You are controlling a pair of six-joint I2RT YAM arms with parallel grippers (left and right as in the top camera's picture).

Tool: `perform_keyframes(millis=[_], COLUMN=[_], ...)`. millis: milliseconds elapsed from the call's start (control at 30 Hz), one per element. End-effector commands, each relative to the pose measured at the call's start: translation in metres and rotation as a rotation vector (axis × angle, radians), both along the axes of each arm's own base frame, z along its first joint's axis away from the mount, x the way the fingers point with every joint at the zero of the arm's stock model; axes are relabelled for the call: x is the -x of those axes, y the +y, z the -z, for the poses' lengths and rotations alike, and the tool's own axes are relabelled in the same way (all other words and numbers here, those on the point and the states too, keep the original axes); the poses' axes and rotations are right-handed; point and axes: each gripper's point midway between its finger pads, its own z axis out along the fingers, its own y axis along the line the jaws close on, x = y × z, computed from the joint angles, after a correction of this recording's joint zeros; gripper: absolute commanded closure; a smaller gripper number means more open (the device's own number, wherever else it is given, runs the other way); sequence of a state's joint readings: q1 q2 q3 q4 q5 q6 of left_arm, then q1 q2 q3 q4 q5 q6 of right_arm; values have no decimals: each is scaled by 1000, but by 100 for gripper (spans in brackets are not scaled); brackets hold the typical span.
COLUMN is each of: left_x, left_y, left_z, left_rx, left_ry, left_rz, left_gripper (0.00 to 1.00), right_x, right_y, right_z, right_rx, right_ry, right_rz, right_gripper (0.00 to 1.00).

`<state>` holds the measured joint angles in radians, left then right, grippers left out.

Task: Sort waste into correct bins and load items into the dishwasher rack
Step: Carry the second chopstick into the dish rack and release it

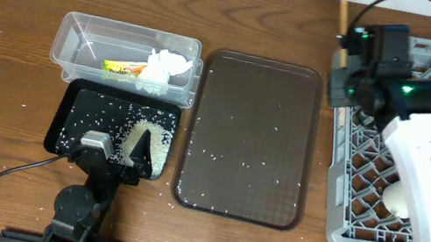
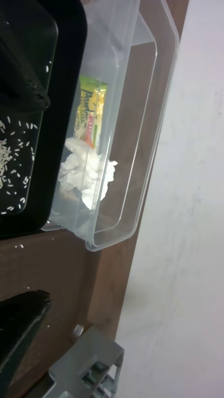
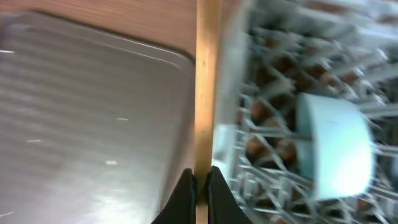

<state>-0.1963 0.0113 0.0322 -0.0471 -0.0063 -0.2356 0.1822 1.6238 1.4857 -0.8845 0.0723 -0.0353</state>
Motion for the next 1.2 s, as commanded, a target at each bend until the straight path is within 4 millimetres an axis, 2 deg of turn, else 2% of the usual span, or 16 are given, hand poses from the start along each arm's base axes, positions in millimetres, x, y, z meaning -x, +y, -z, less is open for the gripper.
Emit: perform_keyframes(millis=[0, 133, 233, 333, 400, 467, 533, 700, 733, 767, 900, 1000, 1167], left_x=[0, 0, 0, 0, 0, 0, 0, 0, 0, 0, 0, 0, 0], left_y=[3, 3, 3, 3, 3, 3, 3, 3, 3, 3, 3, 3, 3], left_z=[18, 18, 18, 18, 18, 18, 18, 18, 18, 18, 18, 18, 18], left_rx=[-13, -13, -13, -13, -13, -13, -13, -13, -13, -13, -13, -13, -13], left_ry=[44, 44, 44, 44, 44, 44, 44, 44, 44, 44, 44, 44, 44], left_rz=[-16, -16, -16, -16, -16, -16, -16, -16, -16, -16, -16, -16, -16], left_gripper=[6, 6, 6, 6, 6, 6, 6, 6, 6, 6, 6, 6, 6], right_x=[1, 7, 13, 16, 19, 22, 25, 45, 50, 57, 95, 127, 176], right_y=[-25, -48, -59, -58, -46, -33, -20, 6, 8, 11, 22, 26, 25], right_z=[35, 75, 98, 104, 96, 79, 54, -24, -38, -54, -109, -137, -164], right_rx=[40, 87, 97, 76, 14, -58, -133, -254, -256, -258, -273, -299, -373], right_ry=[95, 204, 269, 295, 299, 291, 257, 79, 40, -6, -156, -232, -296], right_rz=[18, 92, 144, 153, 126, 96, 61, -32, -46, -62, -126, -149, -120], right_gripper=[99, 99, 99, 98, 94, 78, 57, 18, 5, 1, 1, 1, 1])
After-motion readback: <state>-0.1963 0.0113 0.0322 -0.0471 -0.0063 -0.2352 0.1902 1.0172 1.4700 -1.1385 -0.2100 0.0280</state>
